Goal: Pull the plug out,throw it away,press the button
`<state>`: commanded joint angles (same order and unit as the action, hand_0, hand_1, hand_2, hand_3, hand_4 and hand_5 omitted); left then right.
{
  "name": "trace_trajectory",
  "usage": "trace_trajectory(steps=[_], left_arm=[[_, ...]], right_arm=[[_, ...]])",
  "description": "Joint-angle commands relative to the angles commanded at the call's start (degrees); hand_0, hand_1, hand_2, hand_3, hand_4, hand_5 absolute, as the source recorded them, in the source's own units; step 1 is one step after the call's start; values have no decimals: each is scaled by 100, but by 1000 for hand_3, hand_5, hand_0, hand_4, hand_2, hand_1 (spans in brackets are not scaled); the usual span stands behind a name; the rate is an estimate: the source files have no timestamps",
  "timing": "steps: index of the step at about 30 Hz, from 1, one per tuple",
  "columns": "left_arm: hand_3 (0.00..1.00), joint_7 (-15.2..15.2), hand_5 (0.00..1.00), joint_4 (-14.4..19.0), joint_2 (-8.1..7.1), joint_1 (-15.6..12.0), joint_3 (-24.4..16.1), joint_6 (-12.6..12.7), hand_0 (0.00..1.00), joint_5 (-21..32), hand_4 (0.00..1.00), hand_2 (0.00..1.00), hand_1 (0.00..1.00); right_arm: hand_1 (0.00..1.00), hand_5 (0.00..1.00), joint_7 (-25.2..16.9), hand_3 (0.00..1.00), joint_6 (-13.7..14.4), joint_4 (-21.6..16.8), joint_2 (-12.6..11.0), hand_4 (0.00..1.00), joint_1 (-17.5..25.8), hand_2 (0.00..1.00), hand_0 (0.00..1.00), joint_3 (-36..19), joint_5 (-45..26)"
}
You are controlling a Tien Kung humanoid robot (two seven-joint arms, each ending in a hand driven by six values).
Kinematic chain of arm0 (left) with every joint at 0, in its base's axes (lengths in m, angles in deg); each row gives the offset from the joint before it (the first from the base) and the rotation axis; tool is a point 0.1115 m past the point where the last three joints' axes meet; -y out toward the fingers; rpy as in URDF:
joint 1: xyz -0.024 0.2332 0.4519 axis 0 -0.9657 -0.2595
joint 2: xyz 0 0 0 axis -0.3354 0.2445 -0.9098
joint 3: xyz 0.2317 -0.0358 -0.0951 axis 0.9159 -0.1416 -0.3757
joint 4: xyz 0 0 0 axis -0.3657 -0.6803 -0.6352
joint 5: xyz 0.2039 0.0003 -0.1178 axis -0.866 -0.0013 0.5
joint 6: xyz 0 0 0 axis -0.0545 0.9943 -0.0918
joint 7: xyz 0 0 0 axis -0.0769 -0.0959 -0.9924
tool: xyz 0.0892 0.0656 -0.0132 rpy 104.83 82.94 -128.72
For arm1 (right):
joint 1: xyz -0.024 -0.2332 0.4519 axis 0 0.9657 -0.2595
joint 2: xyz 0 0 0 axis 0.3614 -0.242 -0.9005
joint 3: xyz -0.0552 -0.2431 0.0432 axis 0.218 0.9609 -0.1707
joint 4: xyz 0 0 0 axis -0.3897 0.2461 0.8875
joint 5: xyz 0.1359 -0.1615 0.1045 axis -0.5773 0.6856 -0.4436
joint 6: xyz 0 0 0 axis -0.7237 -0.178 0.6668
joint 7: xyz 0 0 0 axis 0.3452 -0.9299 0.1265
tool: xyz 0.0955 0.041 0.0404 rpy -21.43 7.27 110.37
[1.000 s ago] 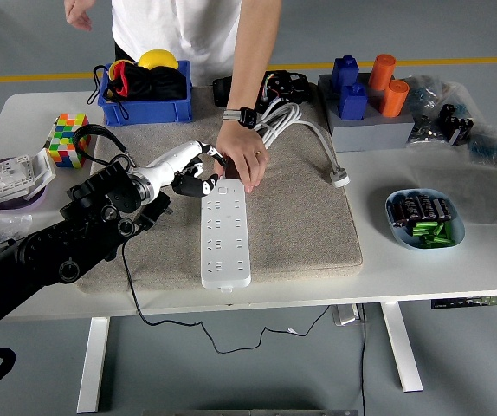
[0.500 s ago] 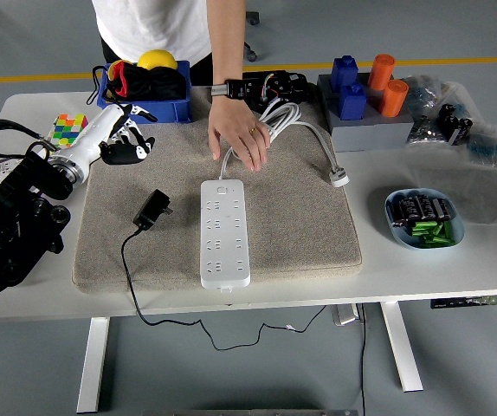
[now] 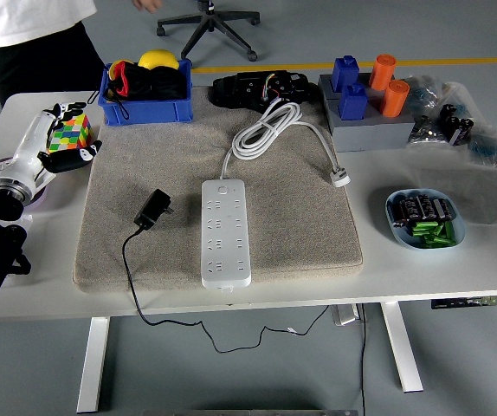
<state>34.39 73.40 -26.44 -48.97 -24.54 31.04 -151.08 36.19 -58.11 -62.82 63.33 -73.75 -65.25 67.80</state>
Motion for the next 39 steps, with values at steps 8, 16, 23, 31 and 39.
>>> trace_trajectory(steps=[8,16,23,31,39], left_arm=[[869,-10,385,71,20,-100,-345,33,879,-61,777,871,920],[869,8,386,90,66,-90,-411,-1,881,-92,778,872,921],[867,11,383,114,59,-140,-475,-83,881,-84,774,869,920],[863,23,378,114,26,-167,-457,-112,880,-81,768,864,914],[861,30,377,105,17,-182,-364,-132,879,-60,767,858,912]], right_arm=[[662,508,-4,619,1,0,-7,662,-8,651,753,-29,1],[662,508,-32,619,34,0,-1,663,-28,651,753,-41,-7],[663,509,-11,619,44,0,26,663,-11,651,753,-142,82],[663,509,-12,619,57,0,26,663,-5,651,753,-167,76],[663,507,-27,619,71,0,50,662,3,651,753,-202,91]])
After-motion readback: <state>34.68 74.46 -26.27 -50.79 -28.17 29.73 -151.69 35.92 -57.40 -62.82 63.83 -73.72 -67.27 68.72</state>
